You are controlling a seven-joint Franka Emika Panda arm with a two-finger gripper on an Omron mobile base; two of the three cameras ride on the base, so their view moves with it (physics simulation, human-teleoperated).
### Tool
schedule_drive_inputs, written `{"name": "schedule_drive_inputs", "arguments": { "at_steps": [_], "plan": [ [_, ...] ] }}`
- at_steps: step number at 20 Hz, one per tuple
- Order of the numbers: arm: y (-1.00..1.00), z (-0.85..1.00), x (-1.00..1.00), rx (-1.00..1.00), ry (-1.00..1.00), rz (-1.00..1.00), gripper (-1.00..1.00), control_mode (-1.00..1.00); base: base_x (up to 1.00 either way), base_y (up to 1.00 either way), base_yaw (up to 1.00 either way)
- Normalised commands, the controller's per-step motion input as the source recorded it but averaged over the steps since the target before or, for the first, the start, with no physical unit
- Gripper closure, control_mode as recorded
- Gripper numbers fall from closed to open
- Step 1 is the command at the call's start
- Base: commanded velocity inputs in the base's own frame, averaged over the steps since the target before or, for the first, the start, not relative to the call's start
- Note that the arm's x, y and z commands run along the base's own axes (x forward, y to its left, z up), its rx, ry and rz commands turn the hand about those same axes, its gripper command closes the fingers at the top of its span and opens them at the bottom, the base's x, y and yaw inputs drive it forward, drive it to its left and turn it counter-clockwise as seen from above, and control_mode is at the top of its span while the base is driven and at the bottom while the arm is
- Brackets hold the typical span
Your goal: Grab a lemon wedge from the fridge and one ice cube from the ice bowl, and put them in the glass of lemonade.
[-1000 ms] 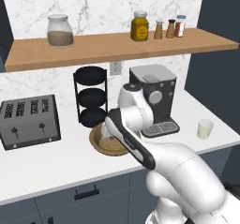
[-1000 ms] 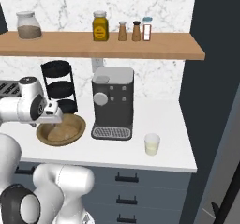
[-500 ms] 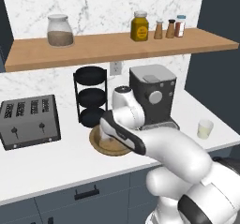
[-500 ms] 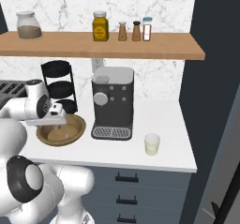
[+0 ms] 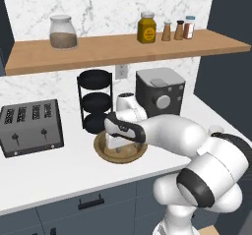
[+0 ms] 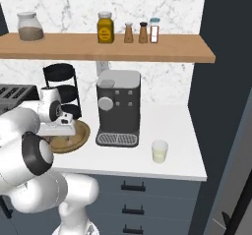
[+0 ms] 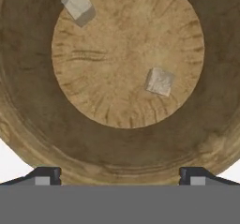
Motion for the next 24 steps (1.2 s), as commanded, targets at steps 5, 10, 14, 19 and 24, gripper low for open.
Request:
{"name": "schedule_drive_inputs", "arguments": {
  "at_steps": [5,10,14,19,24],
  "plan": [
    [-0.01,-0.23,0.06,-0.01,0.02,0.00,-1.00,-1.00,0.00,0.00,0.00],
    [0.00,-0.14,0.27,-0.01,0.02,0.00,-1.00,-1.00,0.00,0.00,0.00],
    [-0.03,-0.34,0.19,0.00,0.04,0.00,-1.00,-1.00,0.00,0.00,0.00],
    [-0.02,-0.17,0.23,0.00,0.02,0.00,-1.00,-1.00,0.00,0.00,0.00],
    [0.00,-0.22,0.31,0.00,0.00,0.01,-1.00,-1.00,0.00,0.00,0.00]
  ]
}}
